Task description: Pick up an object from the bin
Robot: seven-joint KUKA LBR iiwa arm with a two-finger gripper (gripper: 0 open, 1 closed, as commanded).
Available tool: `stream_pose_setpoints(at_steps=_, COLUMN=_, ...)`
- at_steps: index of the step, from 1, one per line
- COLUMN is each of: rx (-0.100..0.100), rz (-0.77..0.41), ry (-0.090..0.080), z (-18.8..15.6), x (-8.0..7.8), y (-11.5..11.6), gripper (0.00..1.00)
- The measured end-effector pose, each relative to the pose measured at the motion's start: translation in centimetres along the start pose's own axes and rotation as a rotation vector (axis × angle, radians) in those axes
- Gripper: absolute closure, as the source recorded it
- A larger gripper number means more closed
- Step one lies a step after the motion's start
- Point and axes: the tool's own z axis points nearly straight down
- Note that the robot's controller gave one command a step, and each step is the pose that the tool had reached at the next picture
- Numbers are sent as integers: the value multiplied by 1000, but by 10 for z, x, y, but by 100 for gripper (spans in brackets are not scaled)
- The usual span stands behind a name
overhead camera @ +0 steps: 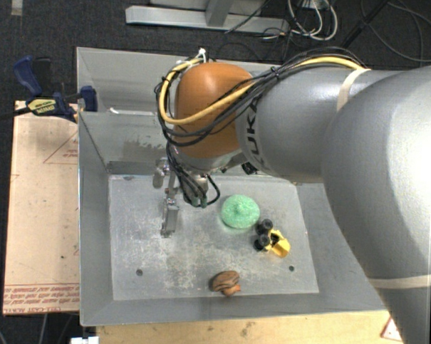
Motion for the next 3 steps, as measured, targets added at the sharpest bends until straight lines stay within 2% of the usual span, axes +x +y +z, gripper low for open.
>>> stream_pose_setpoints(at_steps=1, rx=-1, rz=3, ry=-7, z=-5, x=-2, y=-1, gripper=0)
stream_pose_setpoints(at_steps=2, rx=-1, rz=-59, ry=-9, z=-15, x=-20, y=3, gripper=0)
stream_pose_setpoints(at_steps=3, rx=-1, rz=-39, ry=-9, z=-40, x=-23, y=-5, gripper=0)
